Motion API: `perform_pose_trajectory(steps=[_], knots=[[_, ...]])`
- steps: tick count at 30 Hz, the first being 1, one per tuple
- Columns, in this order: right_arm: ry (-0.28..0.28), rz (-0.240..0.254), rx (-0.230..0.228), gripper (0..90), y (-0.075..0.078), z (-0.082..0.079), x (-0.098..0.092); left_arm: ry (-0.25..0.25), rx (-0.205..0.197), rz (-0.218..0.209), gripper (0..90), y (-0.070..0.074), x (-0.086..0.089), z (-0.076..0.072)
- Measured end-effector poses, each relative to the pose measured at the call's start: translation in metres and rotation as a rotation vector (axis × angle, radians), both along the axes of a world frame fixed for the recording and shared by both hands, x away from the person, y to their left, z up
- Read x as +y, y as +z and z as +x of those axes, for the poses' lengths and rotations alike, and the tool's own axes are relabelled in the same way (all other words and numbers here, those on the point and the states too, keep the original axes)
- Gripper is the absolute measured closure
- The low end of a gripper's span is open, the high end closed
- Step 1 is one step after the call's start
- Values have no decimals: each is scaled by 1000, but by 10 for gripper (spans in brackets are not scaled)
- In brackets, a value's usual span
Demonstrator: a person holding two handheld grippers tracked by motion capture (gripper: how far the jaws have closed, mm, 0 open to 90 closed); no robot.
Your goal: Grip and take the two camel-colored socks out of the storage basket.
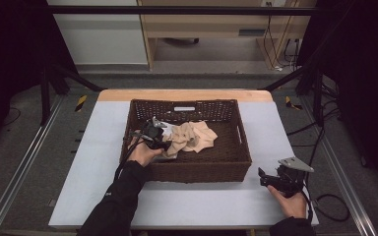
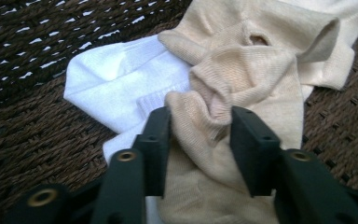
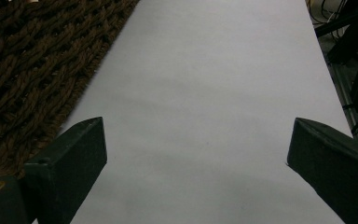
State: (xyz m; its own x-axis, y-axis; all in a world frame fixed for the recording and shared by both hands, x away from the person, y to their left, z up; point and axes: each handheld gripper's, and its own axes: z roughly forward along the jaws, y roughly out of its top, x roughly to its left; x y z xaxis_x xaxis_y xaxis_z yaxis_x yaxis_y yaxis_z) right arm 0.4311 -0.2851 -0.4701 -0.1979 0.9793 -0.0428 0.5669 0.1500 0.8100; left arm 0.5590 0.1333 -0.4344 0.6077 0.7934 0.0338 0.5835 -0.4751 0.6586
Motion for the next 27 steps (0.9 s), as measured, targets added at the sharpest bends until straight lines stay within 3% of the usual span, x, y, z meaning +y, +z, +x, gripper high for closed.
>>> perform_pose_trajectory(steps=[5,11,15,19,27], knots=[[-1,2,0,50,0,0,0,6,7,-15,766,3,2,-1],[-2,1,1,50,0,0,-1,6,-11,-42,811,6,4,-3],[-3,2,-2,51,0,0,-1,9,-48,-84,815,10,7,-5],[-5,-1,-3,51,0,0,-1,31,-102,-169,819,17,12,-7],[-8,-1,-4,51,1,0,-1,45,-212,-281,822,31,17,-10]])
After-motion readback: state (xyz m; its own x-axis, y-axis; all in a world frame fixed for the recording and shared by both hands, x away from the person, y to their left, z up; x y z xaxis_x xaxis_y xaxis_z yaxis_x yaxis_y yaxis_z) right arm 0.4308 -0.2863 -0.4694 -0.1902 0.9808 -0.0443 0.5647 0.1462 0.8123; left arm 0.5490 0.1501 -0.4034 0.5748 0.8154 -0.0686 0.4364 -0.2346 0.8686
